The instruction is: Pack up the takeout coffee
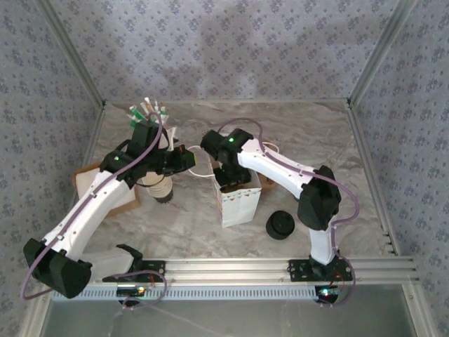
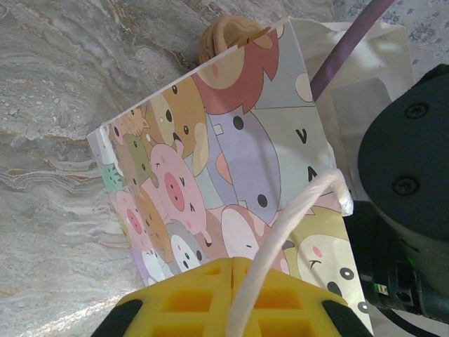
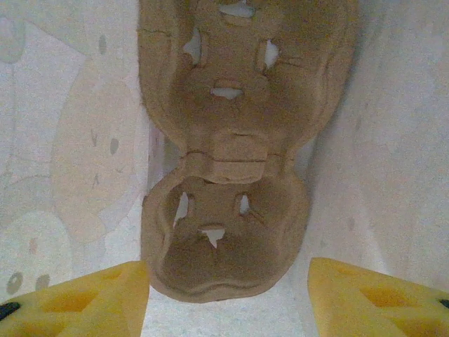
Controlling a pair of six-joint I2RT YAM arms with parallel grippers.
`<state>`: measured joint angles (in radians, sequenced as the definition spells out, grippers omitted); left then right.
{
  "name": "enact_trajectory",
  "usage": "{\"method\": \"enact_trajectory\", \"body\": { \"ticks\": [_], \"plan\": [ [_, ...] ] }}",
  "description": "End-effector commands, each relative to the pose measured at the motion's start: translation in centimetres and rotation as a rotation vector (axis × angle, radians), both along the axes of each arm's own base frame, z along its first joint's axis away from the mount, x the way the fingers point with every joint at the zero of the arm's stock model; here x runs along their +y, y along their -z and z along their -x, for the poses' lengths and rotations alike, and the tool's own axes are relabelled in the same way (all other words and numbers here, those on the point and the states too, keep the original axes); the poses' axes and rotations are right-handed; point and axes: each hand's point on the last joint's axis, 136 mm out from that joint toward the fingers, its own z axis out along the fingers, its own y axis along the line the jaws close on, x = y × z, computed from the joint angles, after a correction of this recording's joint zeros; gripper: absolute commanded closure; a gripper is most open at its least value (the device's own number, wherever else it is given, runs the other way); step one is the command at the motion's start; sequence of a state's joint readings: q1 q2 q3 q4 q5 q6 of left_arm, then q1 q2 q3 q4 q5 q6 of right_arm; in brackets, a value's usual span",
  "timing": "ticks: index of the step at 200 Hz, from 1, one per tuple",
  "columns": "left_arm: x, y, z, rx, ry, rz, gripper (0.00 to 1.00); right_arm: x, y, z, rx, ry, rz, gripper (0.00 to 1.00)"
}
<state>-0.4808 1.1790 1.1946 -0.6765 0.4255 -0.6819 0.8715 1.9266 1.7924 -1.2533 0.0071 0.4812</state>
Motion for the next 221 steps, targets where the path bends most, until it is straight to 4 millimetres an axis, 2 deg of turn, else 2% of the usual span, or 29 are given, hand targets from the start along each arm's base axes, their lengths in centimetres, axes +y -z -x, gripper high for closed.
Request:
{"method": "enact_trajectory", "body": {
  "ticks": [1, 30, 95, 145, 221],
  "plan": [
    [0.1, -1.0, 0.0, -0.034, -0.010, 0.009, 0.93, 0.1, -2.4, 0.4, -0.023, -0.008, -0.040, 0.35],
    [0.7, -0.5, -0.1, -0.019, -0.036, -0.028, 0.93, 0.4, -3.8, 0.2, -0.049, -0.010, -0.074, 0.33],
    [0.8, -0.6, -0.4, -0.023, -0.049, -0.040, 0.93, 1.1, -7.7, -0.1, -0.125, -0.012, -0.169, 0.26],
    [1.2, -0.7, -0.5, -0.026, -0.058, -0.054, 0.93, 1.9, -11.3, 0.3, -0.174, -0.022, -0.295, 0.21],
    [1.9, -1.2, -0.7, -0.032, -0.071, -0.061, 0.93, 1.9, -15.9, 0.8, -0.249, -0.026, -0.439, 0.11]
  ]
}}
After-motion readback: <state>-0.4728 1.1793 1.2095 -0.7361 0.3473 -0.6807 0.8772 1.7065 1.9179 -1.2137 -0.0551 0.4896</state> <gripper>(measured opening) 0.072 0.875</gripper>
